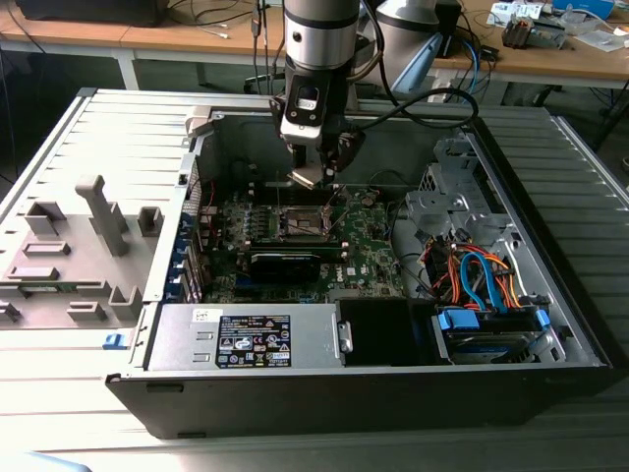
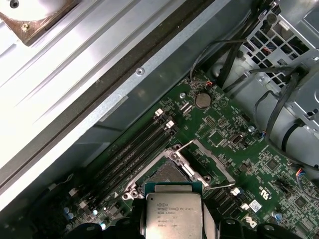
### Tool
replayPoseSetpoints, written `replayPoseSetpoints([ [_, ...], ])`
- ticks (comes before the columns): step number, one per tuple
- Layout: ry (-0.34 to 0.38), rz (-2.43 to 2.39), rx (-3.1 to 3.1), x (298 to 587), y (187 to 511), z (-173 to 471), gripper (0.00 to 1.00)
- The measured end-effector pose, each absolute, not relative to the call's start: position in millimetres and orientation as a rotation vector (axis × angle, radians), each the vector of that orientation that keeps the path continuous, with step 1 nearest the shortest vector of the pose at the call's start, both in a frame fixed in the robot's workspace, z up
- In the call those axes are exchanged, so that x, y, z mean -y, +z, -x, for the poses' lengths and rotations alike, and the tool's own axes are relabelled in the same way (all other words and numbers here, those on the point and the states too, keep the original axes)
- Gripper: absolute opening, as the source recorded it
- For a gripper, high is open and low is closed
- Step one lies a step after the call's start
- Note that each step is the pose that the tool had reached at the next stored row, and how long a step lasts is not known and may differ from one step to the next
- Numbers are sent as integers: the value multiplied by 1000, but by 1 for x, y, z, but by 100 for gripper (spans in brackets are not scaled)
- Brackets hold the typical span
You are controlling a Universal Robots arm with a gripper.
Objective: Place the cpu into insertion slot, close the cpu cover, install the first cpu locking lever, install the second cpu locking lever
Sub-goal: 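Place the cpu into insertion slot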
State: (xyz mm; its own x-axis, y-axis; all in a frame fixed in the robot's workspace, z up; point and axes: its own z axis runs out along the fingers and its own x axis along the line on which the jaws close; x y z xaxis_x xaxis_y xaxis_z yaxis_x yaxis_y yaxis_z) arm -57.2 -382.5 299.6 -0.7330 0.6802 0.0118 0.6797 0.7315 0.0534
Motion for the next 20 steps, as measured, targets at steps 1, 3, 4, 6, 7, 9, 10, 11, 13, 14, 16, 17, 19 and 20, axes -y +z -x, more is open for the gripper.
replayPoseSetpoints([
  [1,85,-1147,-2914,383,300,57,55],
  [3,85,-1152,-2912,383,299,57,55],
  [4,85,-1154,-2911,383,299,57,55],
  [6,85,-1161,-2908,383,299,57,55],
  [7,85,-1163,-2908,383,299,57,55],
  [9,85,-1167,-2906,383,299,57,55],
  [10,85,-1169,-2905,383,299,57,55],
  [11,85,-1172,-2904,383,299,57,55],
  [13,85,-1178,-2901,383,299,57,55],
  [14,85,-1180,-2901,383,299,57,55],
  [16,84,-1185,-2898,383,299,57,55],
  [17,84,-1187,-2898,383,299,57,55],
  [19,85,-1190,-2896,383,299,57,55],
  [20,84,-1192,-2895,383,299,57,55],
])
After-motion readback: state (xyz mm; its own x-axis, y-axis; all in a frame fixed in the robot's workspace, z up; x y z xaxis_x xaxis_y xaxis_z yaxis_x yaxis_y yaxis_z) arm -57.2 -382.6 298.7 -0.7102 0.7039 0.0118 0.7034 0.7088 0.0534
